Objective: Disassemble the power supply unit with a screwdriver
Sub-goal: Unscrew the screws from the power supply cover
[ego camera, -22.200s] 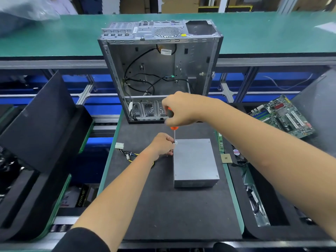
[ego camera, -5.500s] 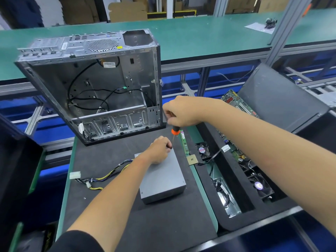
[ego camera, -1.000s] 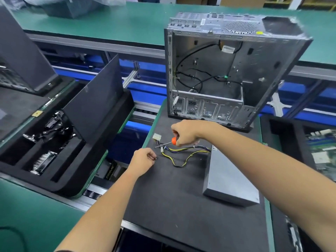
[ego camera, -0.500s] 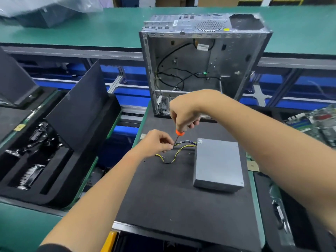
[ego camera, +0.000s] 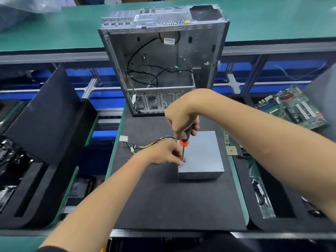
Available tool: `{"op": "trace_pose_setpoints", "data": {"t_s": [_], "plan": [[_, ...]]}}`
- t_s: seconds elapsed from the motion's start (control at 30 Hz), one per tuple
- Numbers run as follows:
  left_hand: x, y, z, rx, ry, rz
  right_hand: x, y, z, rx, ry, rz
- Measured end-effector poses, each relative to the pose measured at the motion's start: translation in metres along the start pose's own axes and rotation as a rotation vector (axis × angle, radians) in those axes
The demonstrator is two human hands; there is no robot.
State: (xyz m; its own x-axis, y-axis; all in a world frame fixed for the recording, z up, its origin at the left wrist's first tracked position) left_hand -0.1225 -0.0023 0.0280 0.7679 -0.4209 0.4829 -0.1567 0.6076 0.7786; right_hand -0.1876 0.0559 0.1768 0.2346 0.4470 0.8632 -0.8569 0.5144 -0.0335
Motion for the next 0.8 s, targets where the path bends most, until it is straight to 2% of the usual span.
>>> {"op": "trace_pose_setpoints", "data": {"t_s": [0.13,0.8], "plan": [[0.000,0.000,-0.002,-0.015,-0.024,-0.003,0.001,-0.003,-0.003,-0.003,-0.001,0.008],[-0.002,-0.015,-0.014,0.072,0.051,-0.016,0.009,-0.017,-0.013,0.088,0.011,0.068]]}}
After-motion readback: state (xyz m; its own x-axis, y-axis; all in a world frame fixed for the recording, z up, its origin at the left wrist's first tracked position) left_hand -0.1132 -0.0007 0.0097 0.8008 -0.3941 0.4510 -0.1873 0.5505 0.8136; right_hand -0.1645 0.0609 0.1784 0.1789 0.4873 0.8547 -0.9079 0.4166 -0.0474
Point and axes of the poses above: each hand's wrist, its own x-axis away from the middle knuckle, its own z-axis out of the back of the hand, y = z × x, the point moved 3 cm from there along -x, towards the middle knuckle, and after that the axes turned 15 degrees about -y, right-handed, at the moved point
